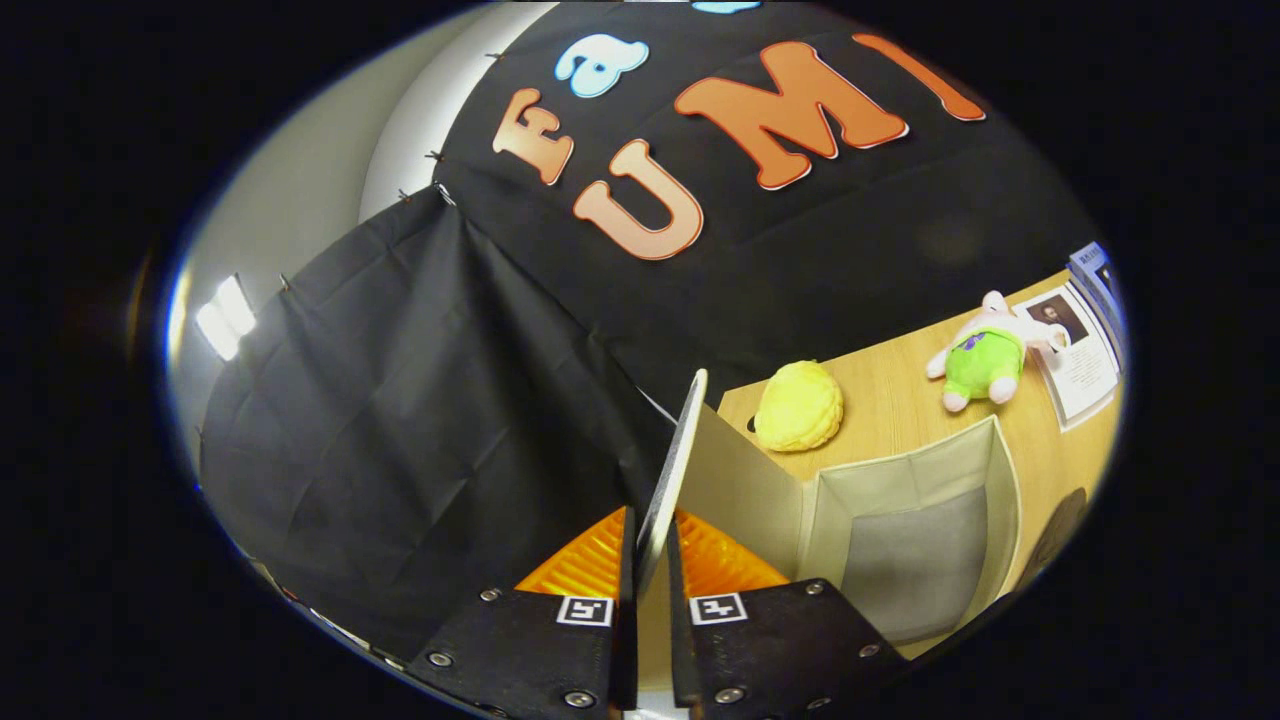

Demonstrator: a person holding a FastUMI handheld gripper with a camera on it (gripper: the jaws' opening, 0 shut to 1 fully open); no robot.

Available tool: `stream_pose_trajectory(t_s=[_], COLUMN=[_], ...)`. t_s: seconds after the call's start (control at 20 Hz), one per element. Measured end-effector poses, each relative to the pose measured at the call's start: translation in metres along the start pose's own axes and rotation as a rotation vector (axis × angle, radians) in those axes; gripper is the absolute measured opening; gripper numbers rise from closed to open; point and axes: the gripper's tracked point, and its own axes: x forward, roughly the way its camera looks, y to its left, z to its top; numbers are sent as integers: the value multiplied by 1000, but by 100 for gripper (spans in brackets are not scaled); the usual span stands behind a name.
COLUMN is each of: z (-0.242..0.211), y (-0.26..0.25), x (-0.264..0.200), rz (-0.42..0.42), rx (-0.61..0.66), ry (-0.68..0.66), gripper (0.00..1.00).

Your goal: Open the storage box then place both shoes into the box .Put the left shoe in first, then the right shoe, with the right side of both shoes facing outward in a uniform manner.

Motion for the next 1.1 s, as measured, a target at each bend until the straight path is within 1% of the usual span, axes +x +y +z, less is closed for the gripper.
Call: stream_pose_trajectory(t_s=[0.1, 0.25, 0.3, 0.35, 0.4, 0.7, 0.95, 1.1], z=[-3, -4, -3, -3, -1, 24, 37, 40], y=[9, 1, -5, -10, -16, -58, -107, -140], x=[9, 15, 14, 13, 9, -23, -69, -98], rz=[-3, -40, -58, -76, -95, -216, -344, -419], rx=[-18, -47, -55, -66, -77, -130, -203, -211], ry=[5, 4, 4, 1, -10, -93, -150, -177], gripper=[22, 71, 80, 96, 98, 98, 98, 98])
